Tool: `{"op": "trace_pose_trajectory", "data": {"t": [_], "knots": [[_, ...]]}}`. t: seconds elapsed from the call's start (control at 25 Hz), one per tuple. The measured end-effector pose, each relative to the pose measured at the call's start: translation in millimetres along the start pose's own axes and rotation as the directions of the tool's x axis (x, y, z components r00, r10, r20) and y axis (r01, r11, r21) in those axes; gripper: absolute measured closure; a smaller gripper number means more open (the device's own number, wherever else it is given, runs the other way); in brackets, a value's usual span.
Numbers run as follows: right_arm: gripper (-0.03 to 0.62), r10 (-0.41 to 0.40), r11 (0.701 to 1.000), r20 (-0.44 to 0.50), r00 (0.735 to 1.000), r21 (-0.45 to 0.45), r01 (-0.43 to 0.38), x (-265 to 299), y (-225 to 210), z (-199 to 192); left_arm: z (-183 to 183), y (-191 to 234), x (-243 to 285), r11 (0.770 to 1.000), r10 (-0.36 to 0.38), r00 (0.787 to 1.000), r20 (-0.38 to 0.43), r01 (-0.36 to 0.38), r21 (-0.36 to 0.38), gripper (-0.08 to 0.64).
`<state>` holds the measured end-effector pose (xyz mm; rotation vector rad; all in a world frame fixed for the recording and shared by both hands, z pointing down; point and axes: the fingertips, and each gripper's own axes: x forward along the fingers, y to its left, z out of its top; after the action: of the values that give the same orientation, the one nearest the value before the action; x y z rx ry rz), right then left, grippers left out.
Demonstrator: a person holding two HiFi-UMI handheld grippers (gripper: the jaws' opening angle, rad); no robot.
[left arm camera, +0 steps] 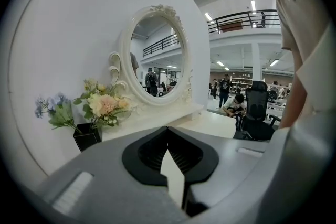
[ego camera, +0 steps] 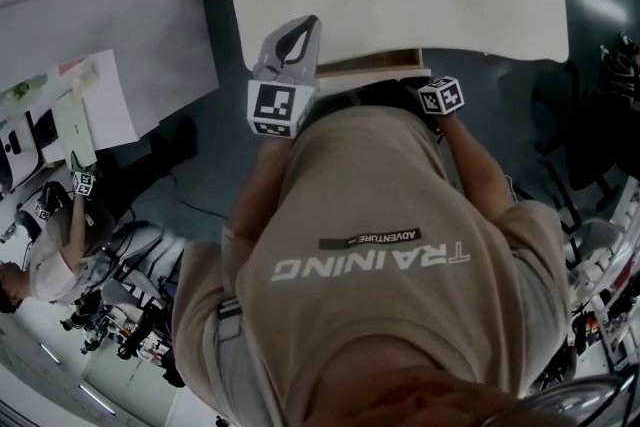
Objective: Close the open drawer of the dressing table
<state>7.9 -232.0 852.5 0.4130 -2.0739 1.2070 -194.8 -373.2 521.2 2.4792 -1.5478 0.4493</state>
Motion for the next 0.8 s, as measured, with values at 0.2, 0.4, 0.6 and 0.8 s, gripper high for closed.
{"op": "trace_pose_trajectory", "data": {"t": [0.2,0.4,0.6,0.8], "knots": [[0.588,-0.005,1.000,0.019,1.000,-0.001,0.005,-7,-31,20,10,-1,24,1.000,0.013,1.000,-0.009,-0.013,0.003,0.563],[0.588,0.002,0.999,0.025,1.000,-0.036,-0.001,-9,-39,47,28,0,41,0.999,0.031,0.999,0.015,-0.031,0.007,0.563],[0.588,-0.018,0.996,0.057,0.998,-0.089,0.023,-10,-51,73,32,6,37,0.996,0.090,0.996,0.027,-0.090,0.001,0.563],[0.588,-0.007,0.989,0.035,0.999,-0.148,0.012,-7,-54,74,29,4,6,0.986,0.166,0.986,0.013,-0.166,-0.014,0.563]]}}
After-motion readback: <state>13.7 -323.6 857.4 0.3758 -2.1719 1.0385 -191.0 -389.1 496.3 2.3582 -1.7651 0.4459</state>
